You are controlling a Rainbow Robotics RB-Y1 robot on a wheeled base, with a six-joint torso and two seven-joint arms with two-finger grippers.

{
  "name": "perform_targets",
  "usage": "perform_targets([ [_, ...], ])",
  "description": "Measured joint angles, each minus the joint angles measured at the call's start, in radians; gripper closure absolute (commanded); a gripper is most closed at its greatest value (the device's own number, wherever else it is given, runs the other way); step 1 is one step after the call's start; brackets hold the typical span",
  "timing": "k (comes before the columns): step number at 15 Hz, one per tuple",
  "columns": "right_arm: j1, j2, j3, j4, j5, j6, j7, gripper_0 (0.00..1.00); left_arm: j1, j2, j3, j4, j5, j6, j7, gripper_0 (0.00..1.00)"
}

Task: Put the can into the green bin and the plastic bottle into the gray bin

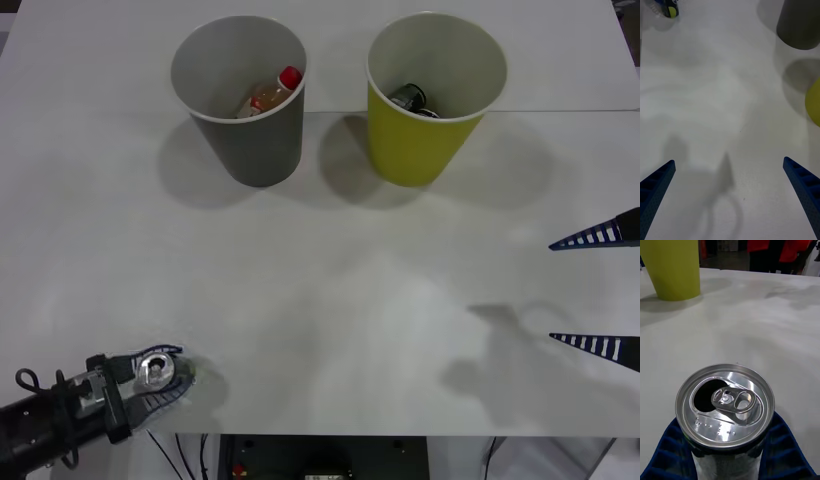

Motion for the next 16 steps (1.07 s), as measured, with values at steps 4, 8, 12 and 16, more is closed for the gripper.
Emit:
perform_targets([
  [4, 0.000, 0.000, 0.000, 0.000, 0.000, 0.000, 0.000, 0.00, -0.009, -0.001, 0.003, 0.002, 0.000, -0.001, 0.004, 1.00],
  [8, 0.000, 0.000, 0.000, 0.000, 0.000, 0.000, 0.000, 0.00, -0.009, 0.000, 0.012, -0.015, 0.001, 0.005, 0.024, 1.00],
  [12, 0.000, 0.000, 0.000, 0.000, 0.000, 0.000, 0.000, 0.00, 0.040, 0.036, 0.012, -0.175, 0.005, 0.096, 0.180, 1.00],
  [16, 0.000, 0.000, 0.000, 0.000, 0.000, 0.000, 0.000, 0.00, 0.060, 0.063, 0.063, -0.306, -0.060, 0.116, 0.399, 1.00],
])
